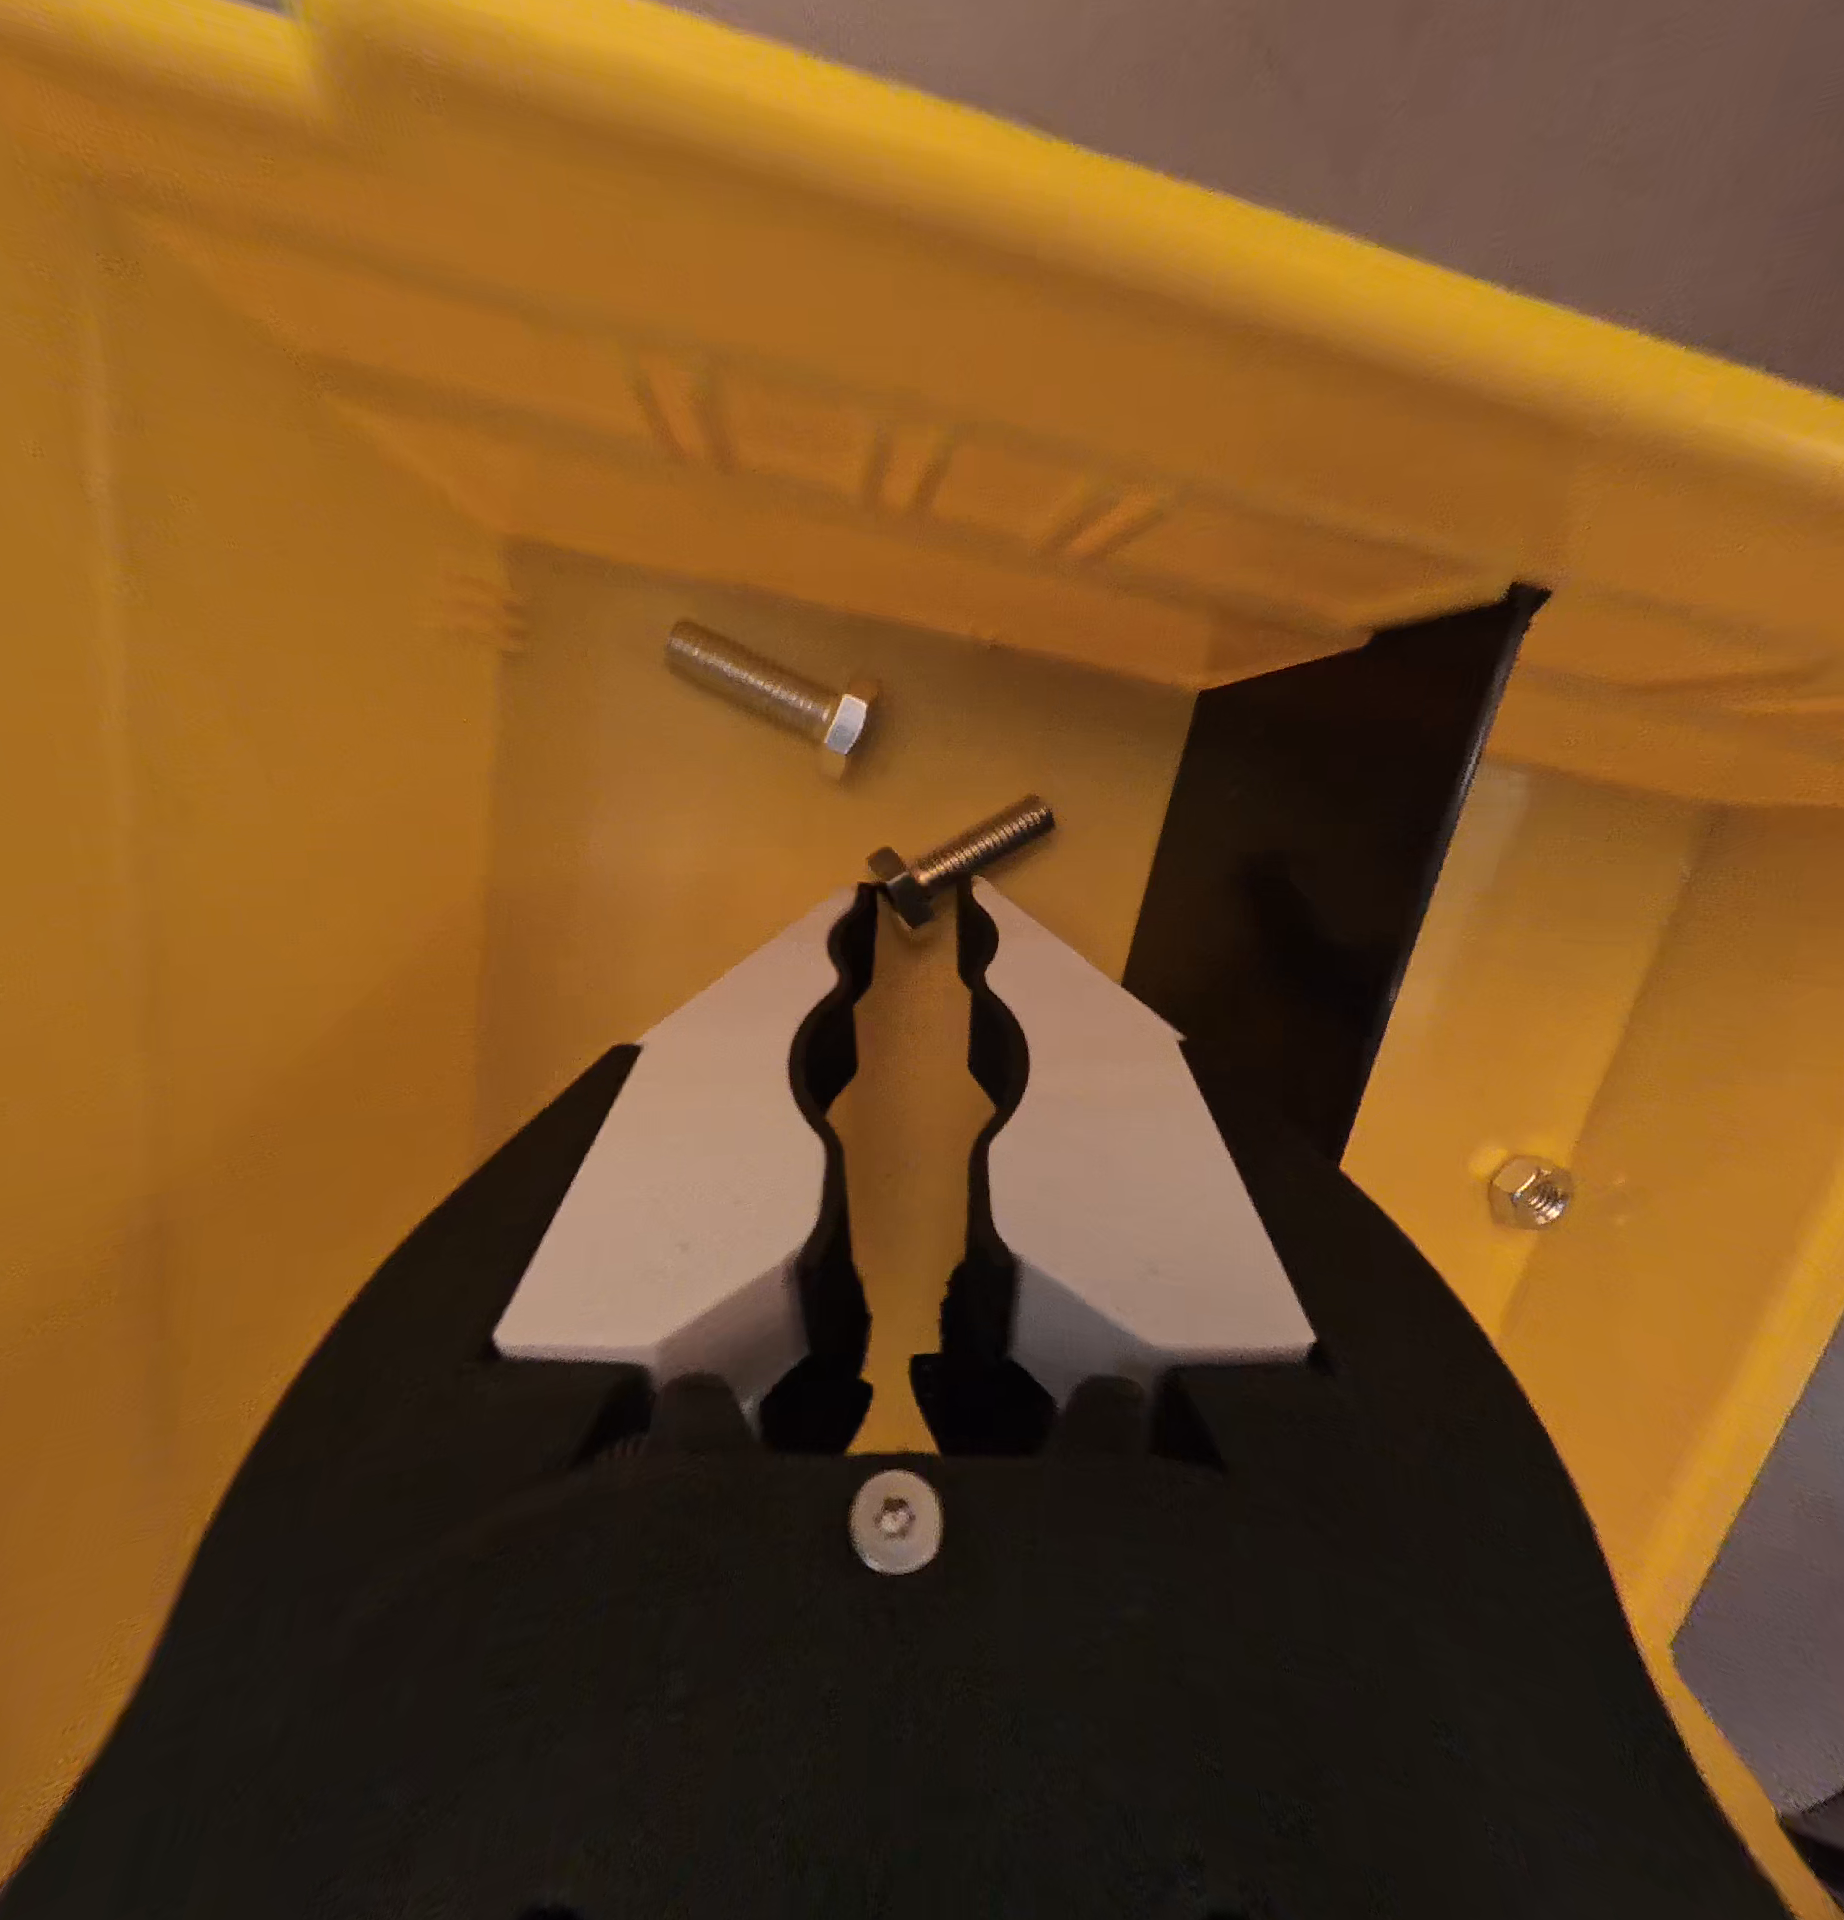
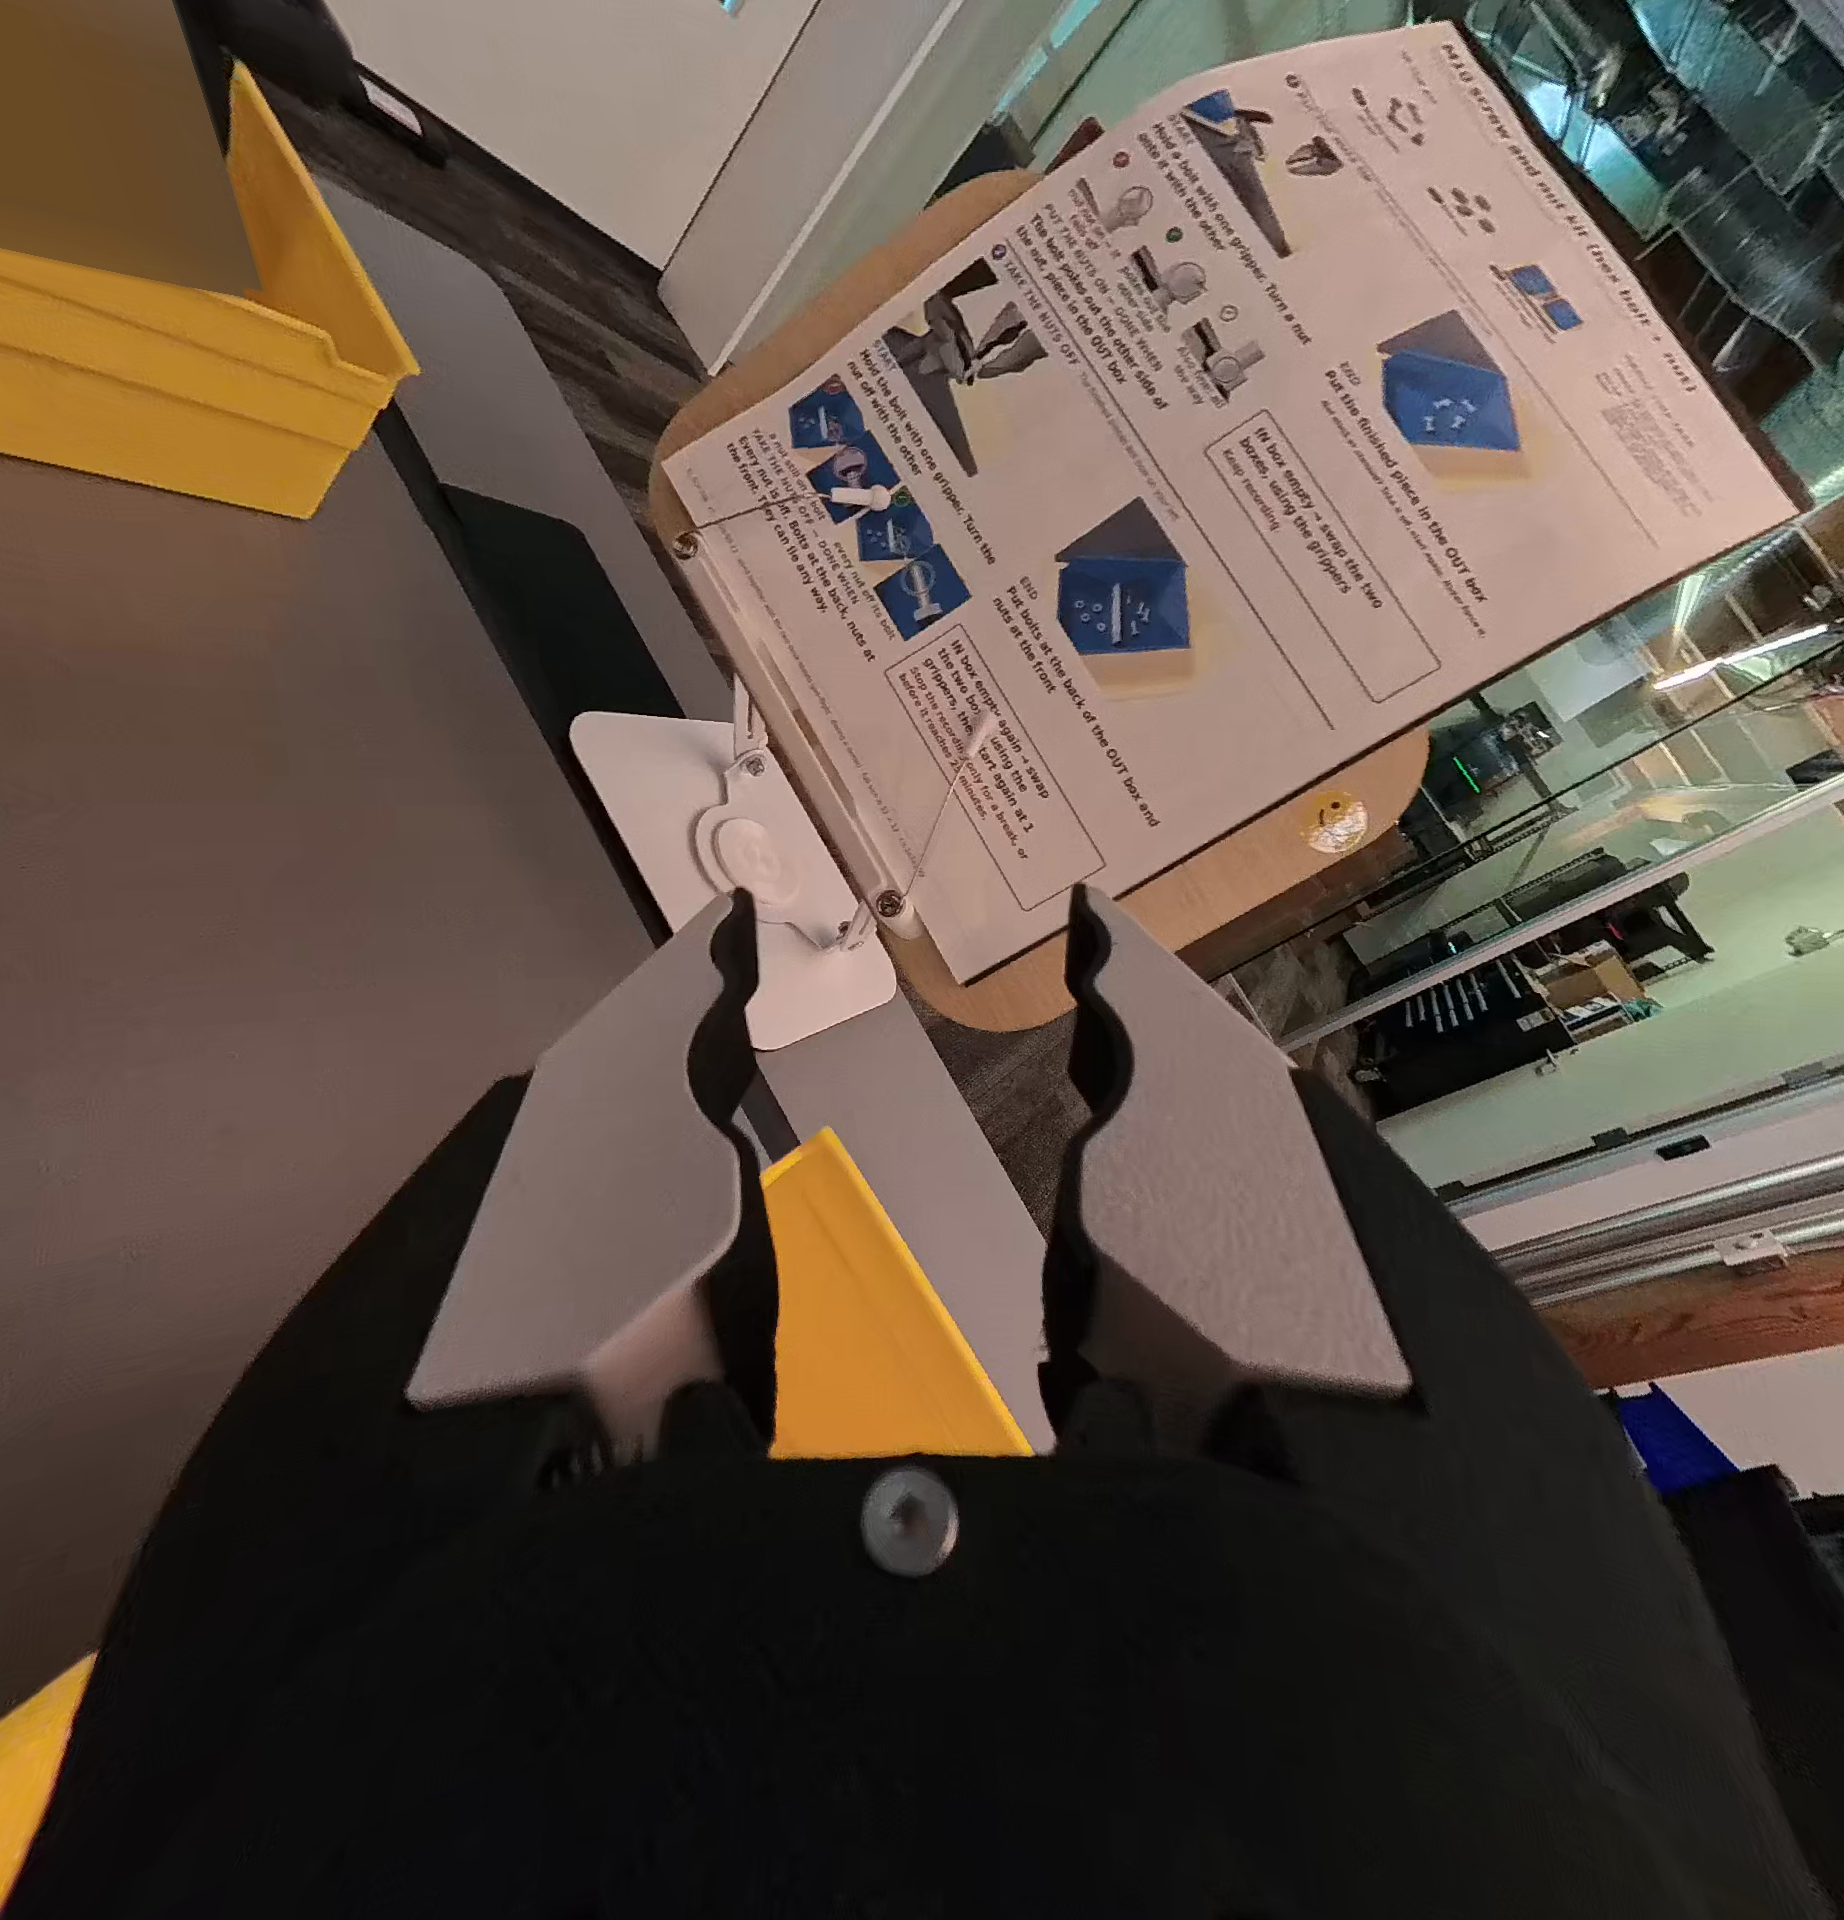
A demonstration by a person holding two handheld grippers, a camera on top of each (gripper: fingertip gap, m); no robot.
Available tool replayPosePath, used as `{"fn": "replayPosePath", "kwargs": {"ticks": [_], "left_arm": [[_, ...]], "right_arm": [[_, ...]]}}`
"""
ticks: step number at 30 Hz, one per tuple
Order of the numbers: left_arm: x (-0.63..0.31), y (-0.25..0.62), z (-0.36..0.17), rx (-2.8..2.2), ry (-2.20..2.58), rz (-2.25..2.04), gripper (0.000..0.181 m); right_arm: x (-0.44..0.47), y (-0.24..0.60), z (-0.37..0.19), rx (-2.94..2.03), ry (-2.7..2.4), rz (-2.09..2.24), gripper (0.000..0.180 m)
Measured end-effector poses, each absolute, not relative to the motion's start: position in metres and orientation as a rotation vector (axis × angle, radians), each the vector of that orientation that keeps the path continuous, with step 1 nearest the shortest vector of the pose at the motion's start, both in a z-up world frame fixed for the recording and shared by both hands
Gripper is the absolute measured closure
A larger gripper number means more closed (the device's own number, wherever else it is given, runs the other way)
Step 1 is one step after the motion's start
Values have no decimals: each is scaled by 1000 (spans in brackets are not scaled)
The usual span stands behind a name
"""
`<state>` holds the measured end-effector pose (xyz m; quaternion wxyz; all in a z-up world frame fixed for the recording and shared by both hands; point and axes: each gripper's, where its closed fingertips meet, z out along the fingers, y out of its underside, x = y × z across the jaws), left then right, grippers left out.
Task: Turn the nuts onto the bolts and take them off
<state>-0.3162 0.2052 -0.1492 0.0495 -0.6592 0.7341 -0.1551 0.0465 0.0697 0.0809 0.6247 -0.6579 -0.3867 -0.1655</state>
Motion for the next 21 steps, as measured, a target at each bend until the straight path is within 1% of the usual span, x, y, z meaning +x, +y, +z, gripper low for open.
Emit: {"fn": "replayPosePath", "kwargs": {"ticks": [3, 5, 6, 9, 14, 17, 21], "left_arm": [[-318, 206, -149, -2091, 2176, -504, 168], [-322, 213, -148, -2124, 2130, -449, 169], [-324, 217, -146, -2124, 2104, -407, 173], [-326, 226, -131, -2105, 2001, -340, 175], [-327, 230, -92, -2112, 1764, -264, 175], [-321, 225, -60, -2072, 1595, -223, 176], [-285, 180, -16, -2039, 1374, -477, 176]], "right_arm": [[47, 69, 79, -1513, -895, -382, 120], [48, 69, 80, -1511, -892, -378, 120], [48, 69, 80, -1511, -891, -376, 121], [48, 69, 80, -1512, -895, -380, 121], [37, 70, 77, -1507, -932, -385, 121], [25, 70, 74, -1496, -968, -371, 121], [0, 67, 68, -1480, -1034, -316, 121]]}}
